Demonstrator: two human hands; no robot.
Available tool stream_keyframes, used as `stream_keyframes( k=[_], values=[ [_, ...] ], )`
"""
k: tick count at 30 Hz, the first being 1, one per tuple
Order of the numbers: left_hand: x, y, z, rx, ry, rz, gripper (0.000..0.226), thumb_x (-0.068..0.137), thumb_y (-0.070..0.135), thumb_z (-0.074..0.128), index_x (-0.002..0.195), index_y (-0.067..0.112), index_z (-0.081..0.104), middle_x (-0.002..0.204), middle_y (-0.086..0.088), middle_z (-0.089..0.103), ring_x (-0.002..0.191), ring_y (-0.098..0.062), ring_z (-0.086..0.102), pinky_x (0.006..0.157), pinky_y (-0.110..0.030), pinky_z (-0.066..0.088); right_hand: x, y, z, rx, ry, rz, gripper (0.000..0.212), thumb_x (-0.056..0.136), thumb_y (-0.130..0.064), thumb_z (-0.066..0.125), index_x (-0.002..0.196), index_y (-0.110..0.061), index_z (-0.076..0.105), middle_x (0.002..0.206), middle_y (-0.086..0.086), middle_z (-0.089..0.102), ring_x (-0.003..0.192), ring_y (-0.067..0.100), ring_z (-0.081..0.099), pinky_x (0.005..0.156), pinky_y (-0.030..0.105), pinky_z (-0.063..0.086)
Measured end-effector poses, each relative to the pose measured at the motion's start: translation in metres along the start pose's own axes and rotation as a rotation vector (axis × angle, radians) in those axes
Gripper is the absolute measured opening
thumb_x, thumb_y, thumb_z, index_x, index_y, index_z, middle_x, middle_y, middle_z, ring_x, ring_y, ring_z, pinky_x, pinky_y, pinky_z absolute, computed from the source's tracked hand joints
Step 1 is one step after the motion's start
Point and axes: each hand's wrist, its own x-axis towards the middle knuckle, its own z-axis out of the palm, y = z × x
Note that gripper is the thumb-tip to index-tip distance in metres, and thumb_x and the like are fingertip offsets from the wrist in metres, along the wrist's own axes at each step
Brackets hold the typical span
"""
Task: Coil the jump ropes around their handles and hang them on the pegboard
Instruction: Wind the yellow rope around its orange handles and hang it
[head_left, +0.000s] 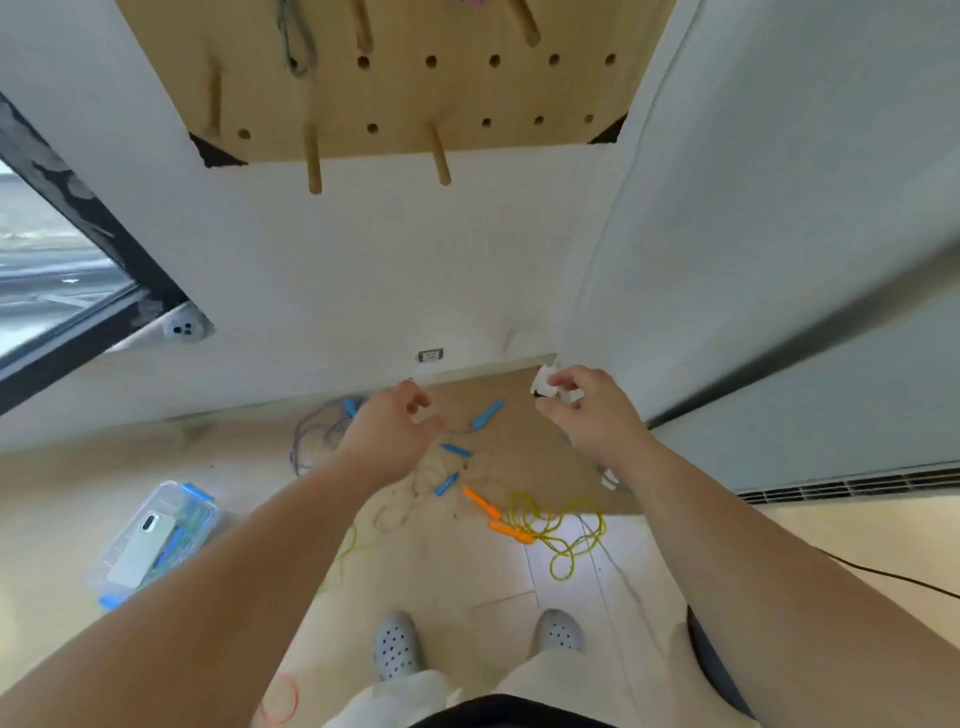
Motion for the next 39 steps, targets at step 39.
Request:
stream_keyframes(
  k=[39],
  values=[
    [0.334,-0.383,0.651,1.001,-0.363,0.188,0.066,0.093,0.011,0.054,0.152,0.028,0.030,0.152,-0.004,0.031,0.128,-0.031,0.044,0.085,-0.040,0.043,0.221,0.646,0.480,-0.901,-0.650,-0.116,0.080,0.078,-0.029,0.073,0.147,-0.038,0.033,0.148,0.000,0.018,0.134,0.030,0.026,0.110,0.049,0.033]
  ],
)
